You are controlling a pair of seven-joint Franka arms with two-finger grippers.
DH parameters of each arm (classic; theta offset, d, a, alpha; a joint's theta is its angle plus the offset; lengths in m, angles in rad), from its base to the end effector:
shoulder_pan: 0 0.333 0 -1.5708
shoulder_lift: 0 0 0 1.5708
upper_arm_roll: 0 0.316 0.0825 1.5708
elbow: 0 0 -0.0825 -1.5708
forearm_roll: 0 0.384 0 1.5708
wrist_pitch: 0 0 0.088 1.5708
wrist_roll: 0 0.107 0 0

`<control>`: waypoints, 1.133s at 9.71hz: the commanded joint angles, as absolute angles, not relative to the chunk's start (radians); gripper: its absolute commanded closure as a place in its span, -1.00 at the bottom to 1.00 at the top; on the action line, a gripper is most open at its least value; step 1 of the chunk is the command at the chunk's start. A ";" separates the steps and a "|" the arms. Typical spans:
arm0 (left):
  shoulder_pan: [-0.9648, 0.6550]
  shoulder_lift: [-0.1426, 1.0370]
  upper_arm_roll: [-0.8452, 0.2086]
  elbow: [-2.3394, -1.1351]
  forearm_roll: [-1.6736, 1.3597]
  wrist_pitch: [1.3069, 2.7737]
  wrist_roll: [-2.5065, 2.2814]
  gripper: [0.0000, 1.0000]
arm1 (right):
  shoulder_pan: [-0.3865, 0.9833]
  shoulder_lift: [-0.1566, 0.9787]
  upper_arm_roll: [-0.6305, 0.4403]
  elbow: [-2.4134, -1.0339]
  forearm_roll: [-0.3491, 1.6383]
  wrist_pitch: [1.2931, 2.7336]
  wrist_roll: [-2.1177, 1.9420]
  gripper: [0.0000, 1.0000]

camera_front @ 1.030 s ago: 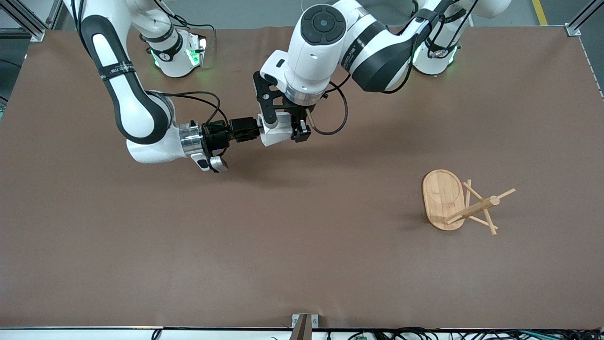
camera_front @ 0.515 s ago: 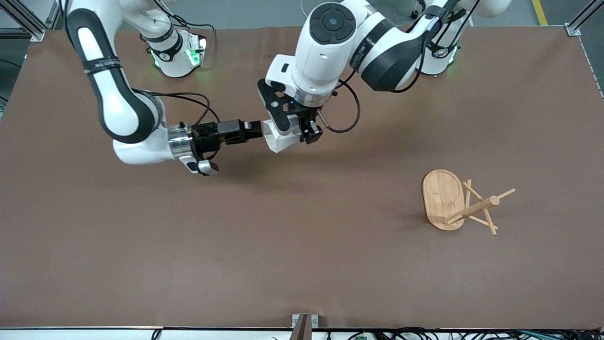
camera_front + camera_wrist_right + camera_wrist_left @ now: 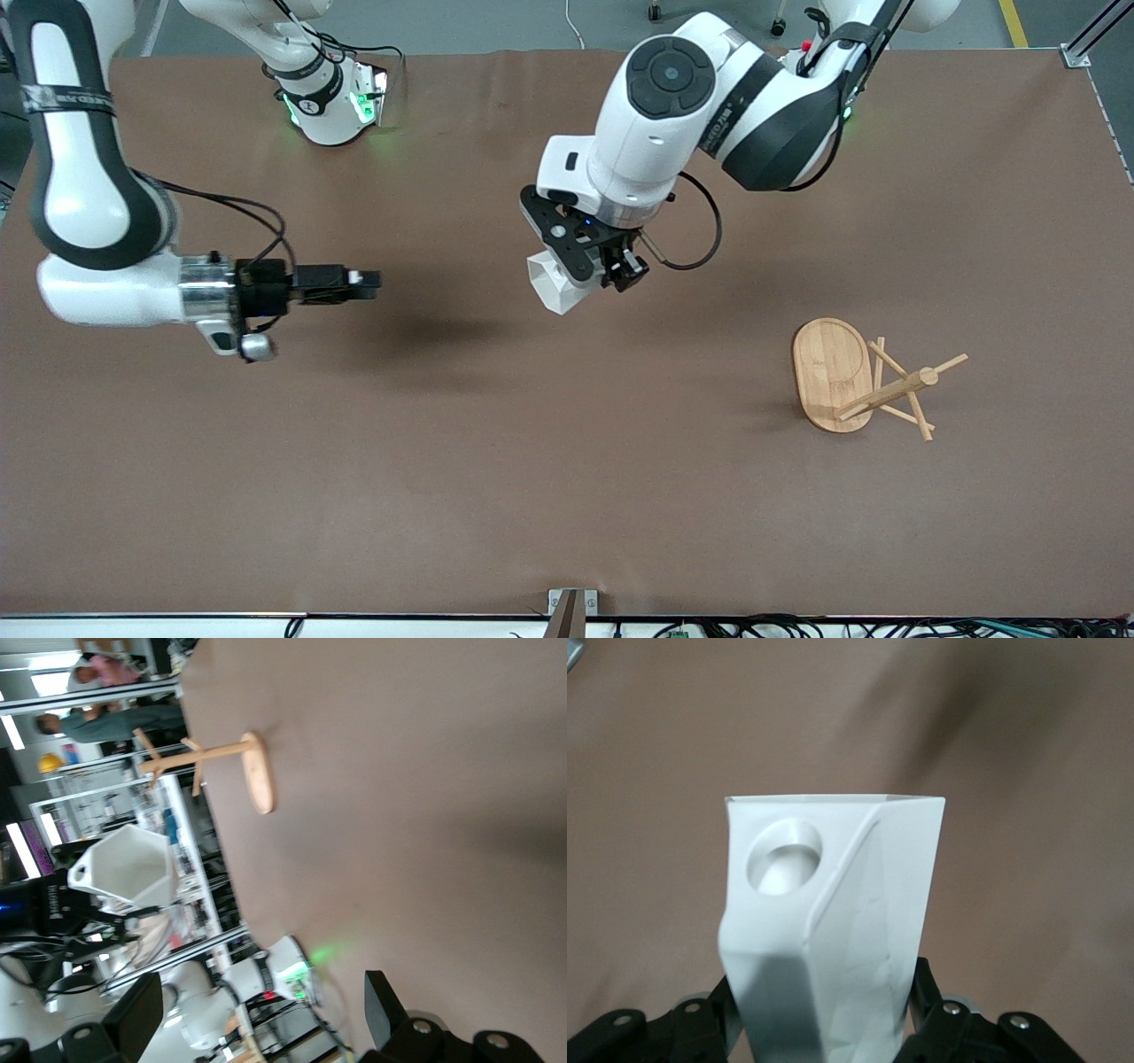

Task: Hang cup on rack
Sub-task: 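Open the right gripper and pull it back from the cup, then carry the cup with the left gripper over the wooden rack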

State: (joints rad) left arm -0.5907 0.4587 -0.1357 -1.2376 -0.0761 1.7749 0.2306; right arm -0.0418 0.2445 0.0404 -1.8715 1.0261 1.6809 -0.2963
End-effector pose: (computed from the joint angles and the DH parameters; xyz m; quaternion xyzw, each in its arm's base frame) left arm 0.5331 -0.4547 0.5167 0.8914 -0.4463 0.0236 0.0752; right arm 0.5867 0.0805 0.3977 -0.8623 0.0312 0.1168 0.4918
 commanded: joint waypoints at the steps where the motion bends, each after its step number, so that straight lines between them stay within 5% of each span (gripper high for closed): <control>1: -0.536 0.446 -0.137 -1.256 -0.051 1.752 0.186 0.96 | -0.090 0.232 0.051 -1.740 0.721 1.681 -0.194 -1.00; 5: -0.395 0.456 -0.143 -1.258 -0.090 1.747 0.132 0.97 | -0.087 0.223 0.054 -1.624 0.092 1.696 -0.123 -1.00; 7: -0.336 0.440 -0.140 -1.342 -0.155 1.756 0.164 0.97 | -0.092 0.125 0.041 -1.629 0.037 1.710 -0.082 -1.00; 11: -0.240 0.198 -0.129 -1.809 -0.158 2.021 0.218 0.97 | -0.101 -0.090 0.006 -1.629 -0.032 1.576 0.067 -1.00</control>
State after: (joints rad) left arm -0.2678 0.3212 -0.1329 -1.5834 -0.1388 1.9294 0.1825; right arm -0.0912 0.0015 0.0241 -1.5971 -0.0250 1.6052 0.0383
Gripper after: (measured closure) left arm 0.260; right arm 0.000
